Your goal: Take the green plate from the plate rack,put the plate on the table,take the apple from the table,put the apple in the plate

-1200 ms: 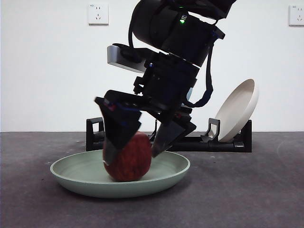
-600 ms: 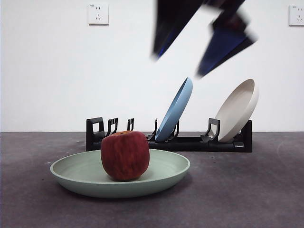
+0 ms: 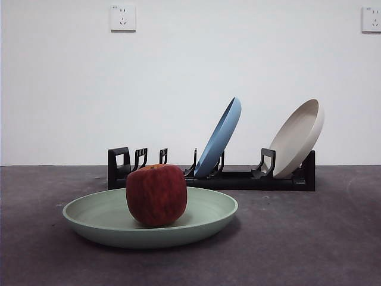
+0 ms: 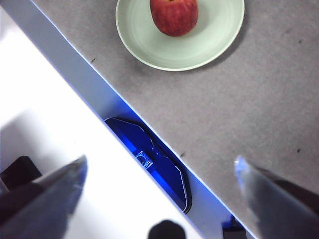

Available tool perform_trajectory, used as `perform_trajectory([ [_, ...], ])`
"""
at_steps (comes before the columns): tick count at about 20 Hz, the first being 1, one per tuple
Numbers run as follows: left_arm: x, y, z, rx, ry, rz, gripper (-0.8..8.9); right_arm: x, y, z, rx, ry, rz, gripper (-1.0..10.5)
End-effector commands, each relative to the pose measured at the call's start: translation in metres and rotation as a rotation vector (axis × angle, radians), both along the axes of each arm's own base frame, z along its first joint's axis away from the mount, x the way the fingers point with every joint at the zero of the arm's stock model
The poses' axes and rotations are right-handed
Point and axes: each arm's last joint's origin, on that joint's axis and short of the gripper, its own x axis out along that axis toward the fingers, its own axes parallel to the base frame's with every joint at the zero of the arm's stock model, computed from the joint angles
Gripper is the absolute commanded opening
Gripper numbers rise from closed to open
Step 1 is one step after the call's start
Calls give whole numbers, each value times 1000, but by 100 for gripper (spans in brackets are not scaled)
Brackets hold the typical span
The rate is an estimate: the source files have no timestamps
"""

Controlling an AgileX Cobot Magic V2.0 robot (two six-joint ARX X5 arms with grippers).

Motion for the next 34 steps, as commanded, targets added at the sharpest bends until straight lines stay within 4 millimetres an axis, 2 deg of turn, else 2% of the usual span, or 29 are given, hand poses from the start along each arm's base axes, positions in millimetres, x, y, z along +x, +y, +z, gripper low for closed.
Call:
perform_trajectory([
  [1,-1,-1,-1,-2,23,-9,0,-3,-3,2,21,3,-18,27],
  [2,-1,-1,-1,-4,26,-10,-15,-4,-4,2,24,0,-17,-27],
  [29,-1,-2,-1,-14,31,-21,-4,-5,-5,3,35,2,-42,1],
  [34,11,0,11,-101,-147,59,-3,-5,-5,3,34,2,-42,1],
])
